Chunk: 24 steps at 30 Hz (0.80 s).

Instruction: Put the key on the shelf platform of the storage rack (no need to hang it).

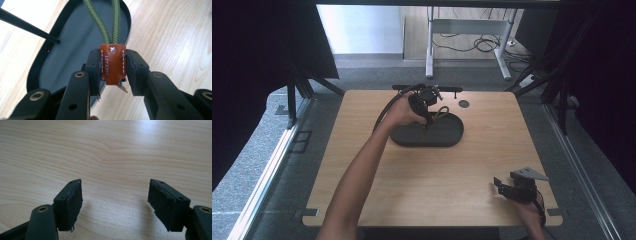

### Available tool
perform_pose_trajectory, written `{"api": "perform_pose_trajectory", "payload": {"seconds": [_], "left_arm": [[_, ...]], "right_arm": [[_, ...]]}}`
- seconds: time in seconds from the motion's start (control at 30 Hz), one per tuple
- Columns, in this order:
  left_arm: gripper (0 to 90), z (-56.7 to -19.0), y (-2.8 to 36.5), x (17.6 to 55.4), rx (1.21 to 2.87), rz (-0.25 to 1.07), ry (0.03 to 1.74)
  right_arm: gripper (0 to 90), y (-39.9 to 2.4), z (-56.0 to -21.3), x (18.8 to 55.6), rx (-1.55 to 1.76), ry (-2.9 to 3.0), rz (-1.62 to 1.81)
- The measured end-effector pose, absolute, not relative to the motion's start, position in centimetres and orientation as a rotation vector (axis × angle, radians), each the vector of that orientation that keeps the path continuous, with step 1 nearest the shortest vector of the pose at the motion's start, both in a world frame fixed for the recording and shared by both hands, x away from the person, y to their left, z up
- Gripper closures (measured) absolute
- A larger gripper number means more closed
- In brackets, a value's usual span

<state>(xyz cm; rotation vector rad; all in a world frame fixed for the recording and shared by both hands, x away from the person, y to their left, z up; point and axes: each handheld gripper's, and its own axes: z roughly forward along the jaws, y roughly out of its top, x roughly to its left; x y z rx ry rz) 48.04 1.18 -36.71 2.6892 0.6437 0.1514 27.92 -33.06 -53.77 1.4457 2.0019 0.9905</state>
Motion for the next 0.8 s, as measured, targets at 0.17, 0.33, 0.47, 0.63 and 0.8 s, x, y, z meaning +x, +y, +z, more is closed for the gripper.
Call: {"api": "perform_pose_trajectory", "payload": {"seconds": [0.17,0.33,0.47,0.63,0.8], "left_arm": [[66.8,-37.1,1.0,48.7,2.689,0.167,0.659],[66.8,-37.6,1.0,49.2,2.694,0.171,0.681],[66.7,-37.9,1.1,49.5,2.697,0.180,0.697],[66.7,-38.3,1.2,49.8,2.699,0.187,0.711],[66.7,-39.4,1.3,50.4,2.712,0.193,0.731]], "right_arm": [[28.2,-33.0,-53.8,27.9,1.444,2.004,0.991],[28.2,-33.0,-53.8,27.9,1.441,2.006,0.992],[28.2,-33.0,-53.8,27.9,1.447,2.004,0.996],[28.2,-33.0,-53.8,27.9,1.449,2.008,0.994],[28.2,-33.0,-53.8,27.9,1.446,2.008,0.993]]}}
